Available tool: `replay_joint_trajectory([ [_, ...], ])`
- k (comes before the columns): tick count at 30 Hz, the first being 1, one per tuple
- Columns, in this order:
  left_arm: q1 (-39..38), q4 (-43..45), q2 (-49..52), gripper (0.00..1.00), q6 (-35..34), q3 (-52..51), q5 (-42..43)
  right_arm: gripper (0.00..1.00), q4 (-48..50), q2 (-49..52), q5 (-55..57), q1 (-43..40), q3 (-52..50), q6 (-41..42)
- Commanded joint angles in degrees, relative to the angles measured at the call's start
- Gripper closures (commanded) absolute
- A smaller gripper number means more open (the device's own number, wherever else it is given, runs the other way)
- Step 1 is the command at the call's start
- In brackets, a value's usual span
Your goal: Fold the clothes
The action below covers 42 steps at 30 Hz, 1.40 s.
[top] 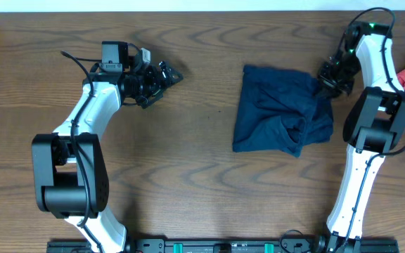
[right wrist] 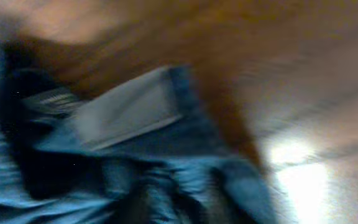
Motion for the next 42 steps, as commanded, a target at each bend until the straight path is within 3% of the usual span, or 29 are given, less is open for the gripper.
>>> replay_joint_trajectory([
  [1, -0.02, -0.17, -1.07, 0.02, 1.38, 1.09, 0.83, 0.01, -0.92, 0.26, 0.13, -0.33, 0.61, -3.67],
  [12, -0.02, -0.17, -1.07, 0.02, 1.4, 1.09, 0.83, 0.01, 0.17, -13.6, -4.79, 1.64, 1.73, -11.17],
  [19, -0.13, -0.2, -1.07, 0.01, 2.34, 1.09, 0.85, 0.01, -4.13, -20.15, -13.11, 3.67, 1.73, -16.09],
  [20, -0.22, -0.2, -1.07, 0.01, 2.69, 1.09, 0.85, 0.12, -4.9, -20.17, -13.29, 4.28, 1.73, -16.39],
  [22, -0.24, -0.17, -1.07, 0.01, 2.69, 1.09, 0.85, 0.51, -5.99, -20.02, -13.22, 5.49, 1.42, -16.55],
  [23, -0.24, -0.17, -1.07, 0.01, 2.71, 1.09, 0.85, 0.6, -6.23, -19.98, -13.0, 6.1, 1.07, -16.52],
  [24, -0.22, -0.17, -1.07, 0.01, 2.71, 1.09, 0.83, 0.47, -6.47, -19.98, -12.31, 6.84, 0.63, -16.5],
  [25, -0.22, -0.17, -1.07, 0.01, 2.69, 1.09, 0.83, 0.27, -6.71, -19.96, -11.32, 7.52, 0.22, -16.5],
  [26, -0.22, -0.17, -1.07, 0.01, 2.71, 1.07, 0.83, 0.18, -6.8, -19.96, -10.71, 8.09, -0.2, -16.52],
  [27, -0.24, -0.17, -1.07, 0.01, 2.69, 1.09, 0.85, 0.18, -6.86, -19.96, -9.64, 8.83, -0.74, -16.52],
  [30, -0.24, -0.28, -1.07, 0.01, 2.69, 1.09, 0.85, 0.32, -6.71, -19.96, -8.17, 10.62, -2.64, -16.52],
  [34, -0.22, -0.31, -1.07, 0.01, 2.69, 1.09, 0.83, 0.38, -5.68, -19.96, -7.04, 12.07, -7.28, -16.5],
  [38, -0.22, -0.31, -1.07, 0.01, 2.73, 1.09, 0.83, 0.3, -3.52, -19.96, -7.08, 12.17, -13.6, -16.22],
  [42, -0.22, -0.31, -1.07, 0.01, 2.89, 1.09, 0.83, 0.41, -0.7, -19.96, -7.3, 12.26, -20.17, -16.31],
])
